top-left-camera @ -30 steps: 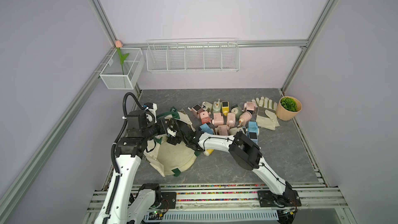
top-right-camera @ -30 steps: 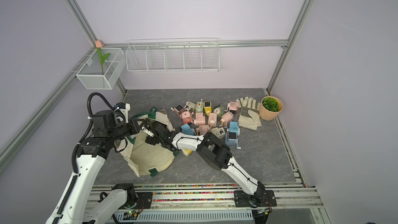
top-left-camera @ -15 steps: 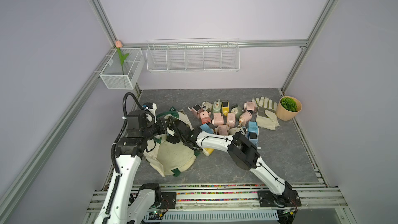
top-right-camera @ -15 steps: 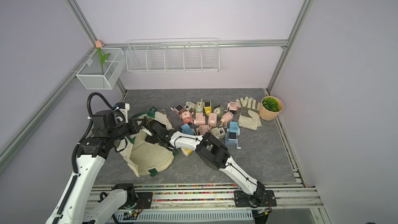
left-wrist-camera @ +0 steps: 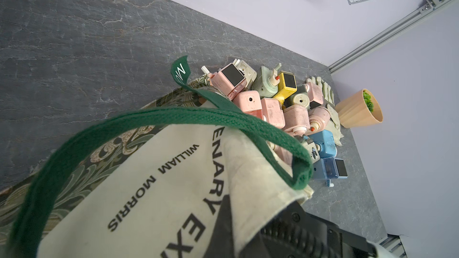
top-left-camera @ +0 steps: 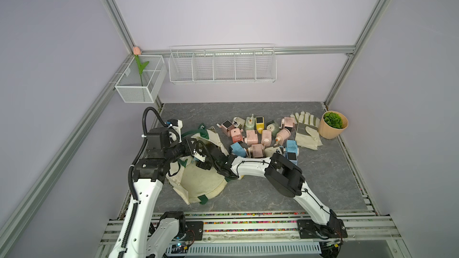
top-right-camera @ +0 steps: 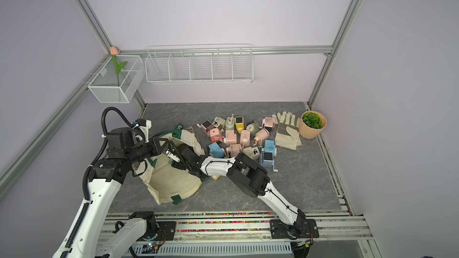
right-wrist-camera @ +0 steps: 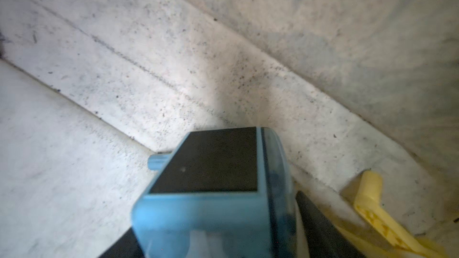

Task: Take out the pencil sharpeners from the tote bags
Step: Pick up the pencil sharpener from the canvas bag.

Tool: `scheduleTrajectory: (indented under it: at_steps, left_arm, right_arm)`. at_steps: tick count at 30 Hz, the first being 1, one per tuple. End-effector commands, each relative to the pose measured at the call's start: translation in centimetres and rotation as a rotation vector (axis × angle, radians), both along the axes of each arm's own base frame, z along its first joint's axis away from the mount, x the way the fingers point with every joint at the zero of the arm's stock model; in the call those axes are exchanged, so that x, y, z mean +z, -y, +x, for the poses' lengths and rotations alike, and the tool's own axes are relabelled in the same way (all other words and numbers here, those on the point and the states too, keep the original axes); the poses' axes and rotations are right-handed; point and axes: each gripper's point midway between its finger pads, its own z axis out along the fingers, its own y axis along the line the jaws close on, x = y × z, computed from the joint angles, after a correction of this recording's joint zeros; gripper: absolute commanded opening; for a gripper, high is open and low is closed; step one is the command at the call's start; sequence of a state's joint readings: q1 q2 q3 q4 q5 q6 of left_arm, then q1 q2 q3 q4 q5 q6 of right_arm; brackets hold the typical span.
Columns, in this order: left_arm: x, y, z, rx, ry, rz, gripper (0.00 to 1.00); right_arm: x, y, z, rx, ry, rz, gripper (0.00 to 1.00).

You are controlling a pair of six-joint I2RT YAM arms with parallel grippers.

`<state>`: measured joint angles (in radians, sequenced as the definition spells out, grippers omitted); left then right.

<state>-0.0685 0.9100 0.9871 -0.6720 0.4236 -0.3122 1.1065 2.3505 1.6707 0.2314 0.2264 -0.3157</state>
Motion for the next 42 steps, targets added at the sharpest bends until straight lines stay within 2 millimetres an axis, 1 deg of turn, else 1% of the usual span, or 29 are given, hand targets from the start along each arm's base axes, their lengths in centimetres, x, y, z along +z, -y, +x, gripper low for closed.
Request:
scheduleTrajectory:
  at_steps: [1,6,10,14,20,26,32,36,40,42]
  left_arm:
    - [2.2,0.5,0.0,-0.023,0.081,-0.018,0.0]
    - [2.2,0.4,0.0,-0.019,0.08,-0.015,0.0]
    - [2.1,0.3,0.1,-0.017,0.078,-0.015,0.0]
    - [2.1,0.3,0.1,-0.015,0.076,-0.017,0.0]
    - [2.0,0.3,0.2,-0.015,0.074,-0.016,0.0]
    - [2.0,0.3,0.2,-0.015,0.073,-0.017,0.0]
    - [2.0,0.2,0.2,-0.012,0.073,-0.016,0.0]
    - [1.9,0.2,0.2,-0.011,0.071,-0.016,0.0]
    - [2.0,0.2,0.2,-0.013,0.071,-0.017,0.0]
    - [2.0,0.2,0.3,-0.011,0.071,-0.016,0.0]
  right_arm:
    - [2.8,-0.3,-1.9,0.063,0.014,0.057,0.66]
    - [4.7,0.3,-3.9,0.091,0.011,0.09,0.64]
    - [6.6,1.3,-5.9,0.108,0.014,0.118,0.63]
    - [9.0,2.5,-8.1,0.127,0.024,0.148,0.62]
    - [12.8,4.8,-10.4,0.137,0.013,0.225,0.61]
    - [15.8,8.3,-11.2,0.09,0.004,0.285,0.6]
    - [17.3,12.4,-11.3,0.008,0.01,0.299,0.6]
    - [17.6,14.8,-11.1,-0.046,0.024,0.303,0.6]
    - [17.9,17.3,-10.4,-0.129,0.031,0.319,0.6]
    - [16.8,18.8,-10.3,-0.171,0.01,0.323,0.6]
